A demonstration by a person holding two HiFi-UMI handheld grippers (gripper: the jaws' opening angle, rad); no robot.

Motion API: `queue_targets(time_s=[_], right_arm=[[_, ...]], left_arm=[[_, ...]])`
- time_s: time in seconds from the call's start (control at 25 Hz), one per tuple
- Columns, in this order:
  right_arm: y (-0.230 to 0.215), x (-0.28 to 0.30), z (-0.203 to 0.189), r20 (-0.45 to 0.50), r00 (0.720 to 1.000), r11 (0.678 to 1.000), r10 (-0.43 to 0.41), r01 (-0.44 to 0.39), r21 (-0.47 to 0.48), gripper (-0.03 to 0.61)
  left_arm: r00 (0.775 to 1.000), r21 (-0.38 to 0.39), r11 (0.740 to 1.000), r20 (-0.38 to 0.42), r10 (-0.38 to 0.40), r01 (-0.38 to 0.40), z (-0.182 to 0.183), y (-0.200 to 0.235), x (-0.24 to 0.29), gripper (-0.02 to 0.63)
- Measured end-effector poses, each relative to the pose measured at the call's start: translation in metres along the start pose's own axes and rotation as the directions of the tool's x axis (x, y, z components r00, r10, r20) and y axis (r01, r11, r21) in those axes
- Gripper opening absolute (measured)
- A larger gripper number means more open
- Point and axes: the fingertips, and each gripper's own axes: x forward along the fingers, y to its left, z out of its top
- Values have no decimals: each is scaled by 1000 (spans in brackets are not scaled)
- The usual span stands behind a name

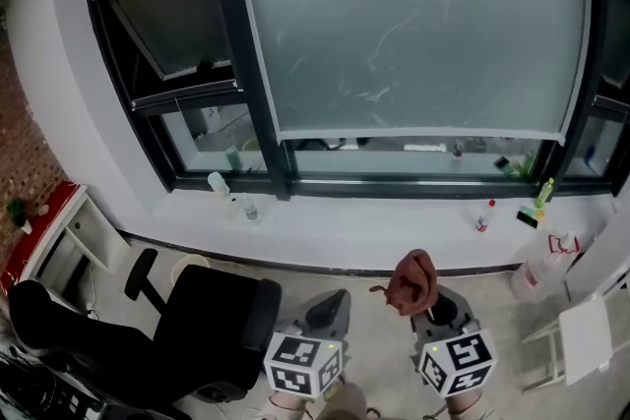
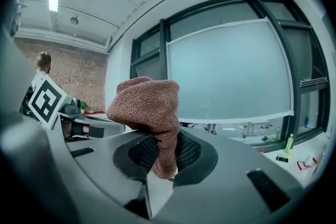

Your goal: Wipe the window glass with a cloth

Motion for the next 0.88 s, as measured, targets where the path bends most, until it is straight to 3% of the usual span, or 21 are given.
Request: queue_targets(time_s=[0.48, 0.88], right_arm=[[-32, 67, -4, -27, 1000, 1000, 15, -14, 16, 48], [-76, 182, 25, -10, 1000, 1000, 7, -7, -2, 48]], left_arm=[[1000, 1, 1000, 6, 16, -16, 21, 46, 70, 5], [1000, 18, 1000, -4, 9, -9, 55, 116, 162, 5]])
